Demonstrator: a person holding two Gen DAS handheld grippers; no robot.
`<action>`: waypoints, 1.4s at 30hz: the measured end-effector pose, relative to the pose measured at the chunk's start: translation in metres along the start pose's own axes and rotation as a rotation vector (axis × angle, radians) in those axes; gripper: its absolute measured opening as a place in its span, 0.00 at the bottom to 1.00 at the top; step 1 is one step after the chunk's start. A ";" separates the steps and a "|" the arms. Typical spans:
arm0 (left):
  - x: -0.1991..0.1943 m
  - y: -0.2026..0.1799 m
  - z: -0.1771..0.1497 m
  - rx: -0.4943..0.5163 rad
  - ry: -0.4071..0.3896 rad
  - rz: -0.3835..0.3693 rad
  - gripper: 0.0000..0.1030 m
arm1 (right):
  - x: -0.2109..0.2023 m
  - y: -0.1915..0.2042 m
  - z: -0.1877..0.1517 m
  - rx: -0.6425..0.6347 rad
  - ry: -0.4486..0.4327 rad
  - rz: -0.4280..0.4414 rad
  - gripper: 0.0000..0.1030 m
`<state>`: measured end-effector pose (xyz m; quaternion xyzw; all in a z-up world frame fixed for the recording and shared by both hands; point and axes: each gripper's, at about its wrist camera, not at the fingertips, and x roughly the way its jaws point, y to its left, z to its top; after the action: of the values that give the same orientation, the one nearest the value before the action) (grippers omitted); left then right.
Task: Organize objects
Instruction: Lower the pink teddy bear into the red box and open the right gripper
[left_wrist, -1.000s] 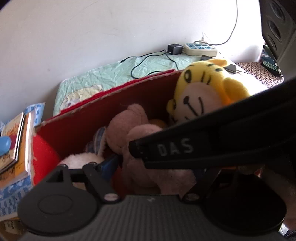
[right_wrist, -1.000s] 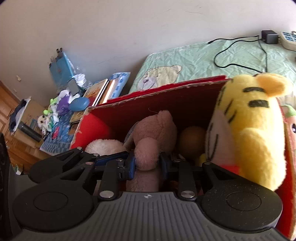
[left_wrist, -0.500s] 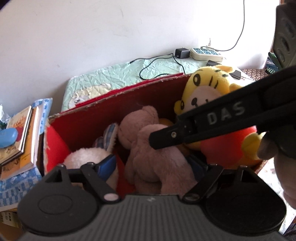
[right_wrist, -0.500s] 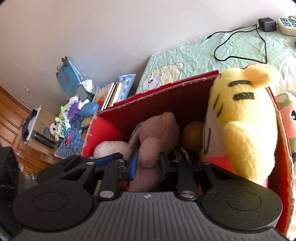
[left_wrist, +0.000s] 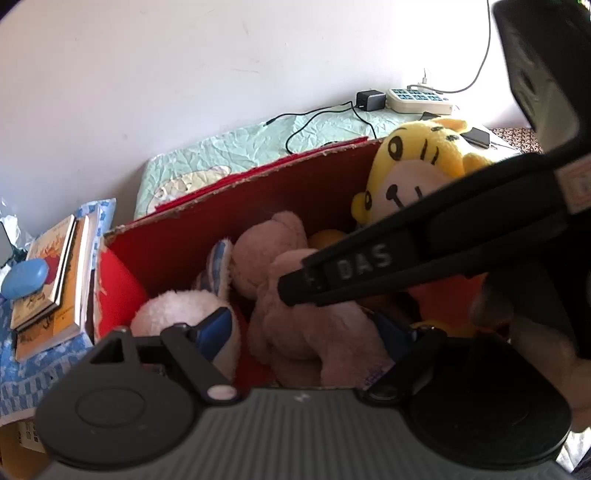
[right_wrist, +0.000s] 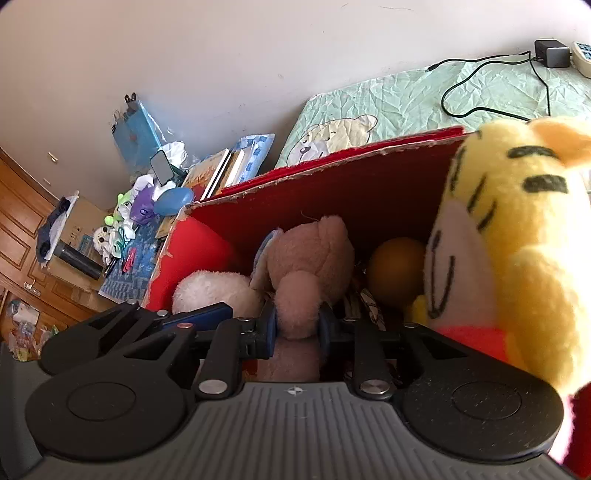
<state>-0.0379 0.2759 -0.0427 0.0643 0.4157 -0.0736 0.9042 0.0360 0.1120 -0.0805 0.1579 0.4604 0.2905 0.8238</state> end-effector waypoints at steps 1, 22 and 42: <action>0.000 0.000 0.001 -0.003 0.000 -0.003 0.84 | -0.002 0.000 -0.001 0.001 -0.006 0.003 0.26; -0.017 -0.011 0.007 -0.056 0.058 0.106 0.86 | -0.050 0.000 -0.023 0.020 -0.155 -0.072 0.31; -0.053 -0.031 -0.006 -0.101 0.062 0.171 0.87 | -0.090 0.004 -0.053 0.028 -0.250 -0.141 0.31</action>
<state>-0.0826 0.2509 -0.0078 0.0562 0.4397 0.0268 0.8960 -0.0469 0.0589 -0.0464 0.1715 0.3680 0.2033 0.8909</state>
